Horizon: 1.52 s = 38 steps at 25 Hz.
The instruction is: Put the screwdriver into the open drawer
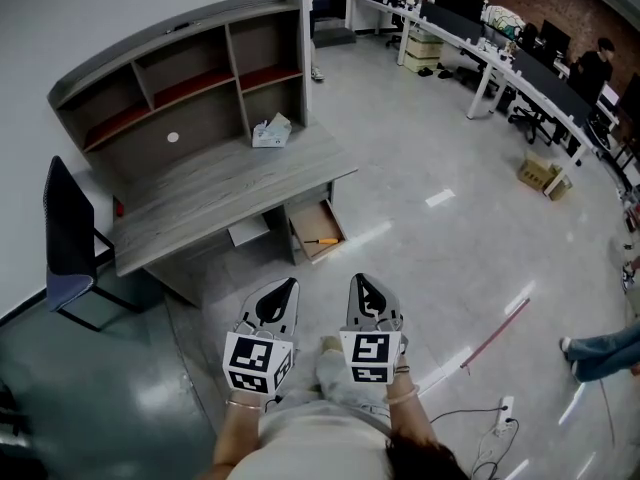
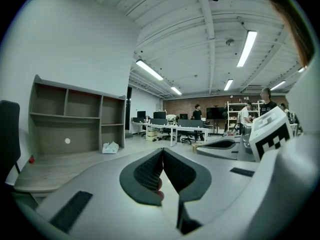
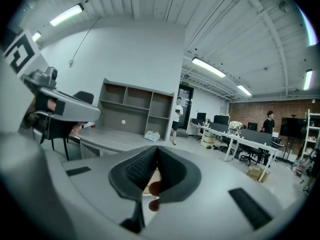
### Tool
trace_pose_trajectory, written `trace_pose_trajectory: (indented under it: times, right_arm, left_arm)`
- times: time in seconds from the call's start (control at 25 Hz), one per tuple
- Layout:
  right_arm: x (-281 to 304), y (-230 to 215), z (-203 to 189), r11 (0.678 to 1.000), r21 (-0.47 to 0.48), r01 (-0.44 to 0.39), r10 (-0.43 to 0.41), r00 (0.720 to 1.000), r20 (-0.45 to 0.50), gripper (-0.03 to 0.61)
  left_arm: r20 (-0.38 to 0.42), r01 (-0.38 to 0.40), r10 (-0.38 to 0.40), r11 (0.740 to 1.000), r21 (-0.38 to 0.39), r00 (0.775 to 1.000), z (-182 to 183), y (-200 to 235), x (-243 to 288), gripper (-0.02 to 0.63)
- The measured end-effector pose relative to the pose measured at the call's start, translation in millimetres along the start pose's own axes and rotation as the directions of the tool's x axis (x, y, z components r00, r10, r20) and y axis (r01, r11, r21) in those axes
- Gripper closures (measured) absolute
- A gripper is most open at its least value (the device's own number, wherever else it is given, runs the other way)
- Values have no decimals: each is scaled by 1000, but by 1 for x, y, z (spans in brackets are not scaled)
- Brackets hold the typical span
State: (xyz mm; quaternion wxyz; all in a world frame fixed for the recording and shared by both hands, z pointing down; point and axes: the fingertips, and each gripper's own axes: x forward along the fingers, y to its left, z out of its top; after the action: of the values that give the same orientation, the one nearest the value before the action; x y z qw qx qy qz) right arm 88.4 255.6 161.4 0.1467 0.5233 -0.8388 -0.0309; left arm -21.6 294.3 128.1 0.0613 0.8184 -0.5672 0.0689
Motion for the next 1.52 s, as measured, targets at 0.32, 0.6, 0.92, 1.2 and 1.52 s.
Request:
trace_pose_trajectory:
  times: [0.32, 0.6, 0.92, 1.2, 1.52]
  right_arm:
    - [-25, -1, 12, 1000, 14, 17, -17, 999, 28, 551]
    - [-44, 4, 13, 1000, 3, 21, -21, 999, 35, 552]
    - [-50, 9, 11, 1000, -11, 29, -29, 999, 26, 552]
    - [-49, 8, 9, 999, 0, 33, -33, 999, 15, 552]
    - [-36, 4, 14, 1000, 13, 27, -27, 999, 18, 552]
  left_arm:
    - [1, -5, 5, 1000, -5, 1000, -4, -10, -19, 597]
    - [-14, -6, 6, 1000, -9, 1000, -18, -17, -32, 598]
    - [-17, -17, 16, 1000, -13, 1000, -20, -13, -37, 598]
    - [-18, -21, 21, 1000, -19, 1000, -22, -11, -37, 597]
    - [-25, -42, 42, 999, -32, 999, -18, 2, -27, 597]
